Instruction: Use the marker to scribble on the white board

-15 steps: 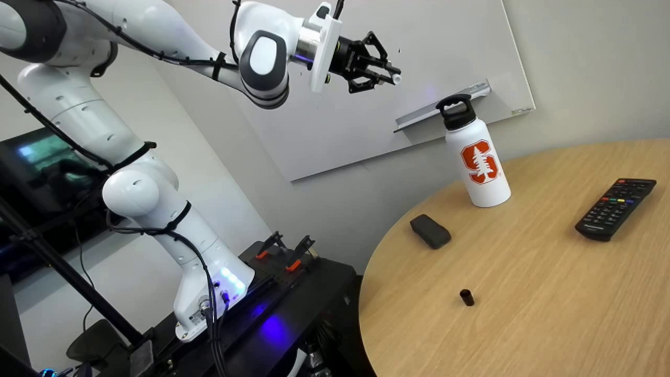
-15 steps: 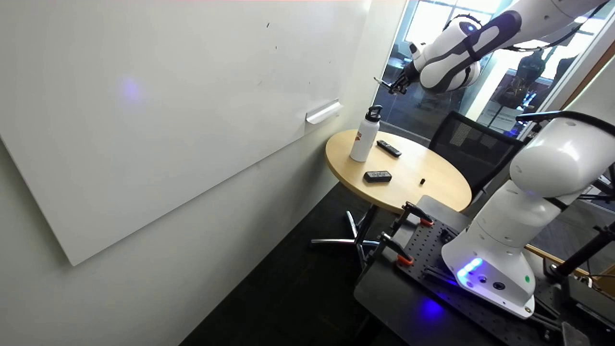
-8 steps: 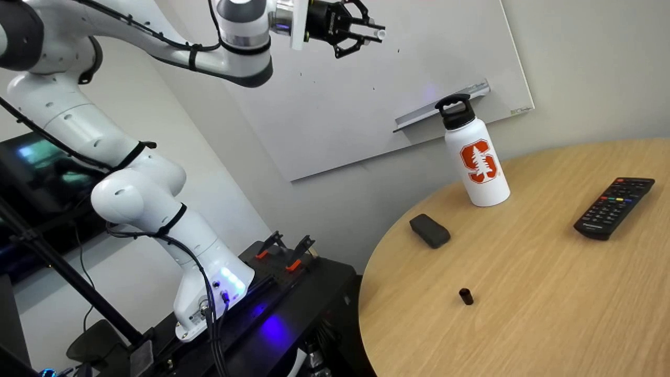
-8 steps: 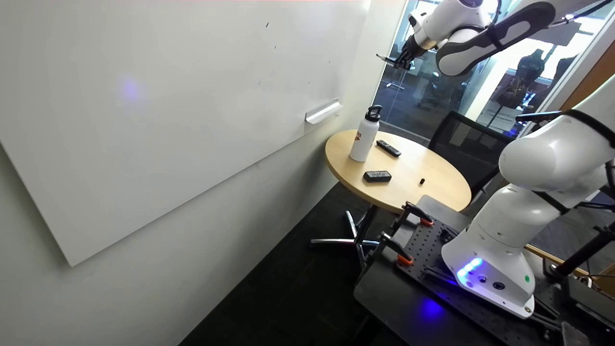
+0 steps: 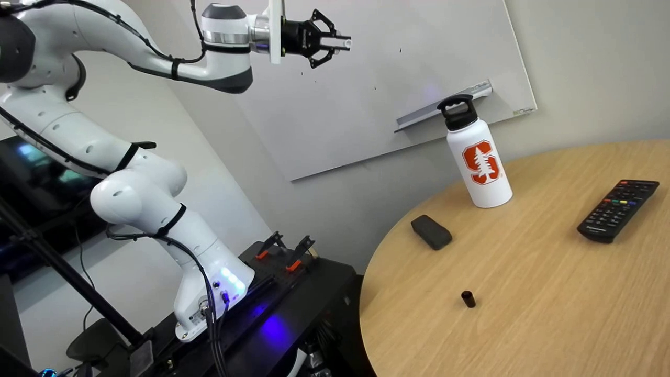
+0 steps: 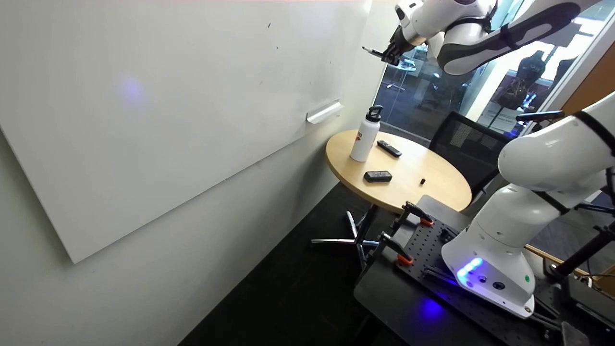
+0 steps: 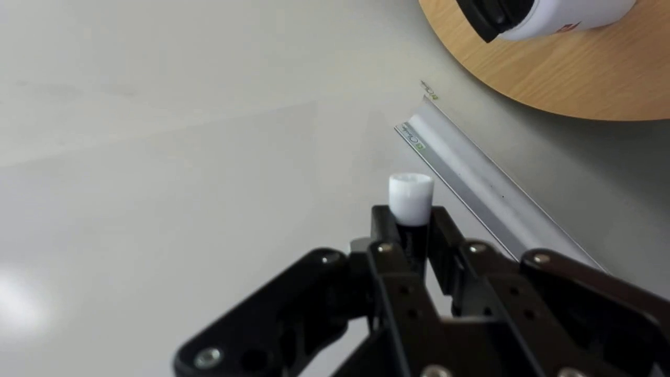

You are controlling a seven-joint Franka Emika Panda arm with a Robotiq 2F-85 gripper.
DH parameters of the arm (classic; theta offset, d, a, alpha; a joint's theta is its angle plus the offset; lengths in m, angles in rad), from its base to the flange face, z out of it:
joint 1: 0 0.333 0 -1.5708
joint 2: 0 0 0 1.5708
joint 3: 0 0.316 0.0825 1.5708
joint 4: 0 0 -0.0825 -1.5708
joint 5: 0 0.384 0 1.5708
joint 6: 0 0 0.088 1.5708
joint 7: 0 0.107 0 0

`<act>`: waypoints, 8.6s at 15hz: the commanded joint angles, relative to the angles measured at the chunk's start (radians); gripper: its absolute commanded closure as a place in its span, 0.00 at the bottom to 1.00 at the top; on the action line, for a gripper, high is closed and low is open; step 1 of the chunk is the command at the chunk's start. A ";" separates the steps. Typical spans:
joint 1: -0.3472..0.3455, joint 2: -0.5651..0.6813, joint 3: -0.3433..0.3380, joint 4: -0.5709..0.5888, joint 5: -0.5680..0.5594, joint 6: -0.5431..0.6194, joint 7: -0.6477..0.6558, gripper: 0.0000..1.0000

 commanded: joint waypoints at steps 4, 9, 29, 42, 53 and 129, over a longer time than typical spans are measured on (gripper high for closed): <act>0.014 -0.013 0.080 0.046 0.000 -0.155 0.037 0.95; 0.156 0.049 0.094 0.171 -0.103 -0.464 0.175 0.95; 0.557 0.291 -0.147 0.377 -0.184 -0.837 0.360 0.95; 0.570 0.474 -0.167 0.585 -0.156 -0.799 0.332 0.95; 0.585 0.503 -0.160 0.601 -0.135 -0.830 0.308 0.95; 0.489 0.112 -0.312 0.210 0.078 -0.693 -0.183 0.95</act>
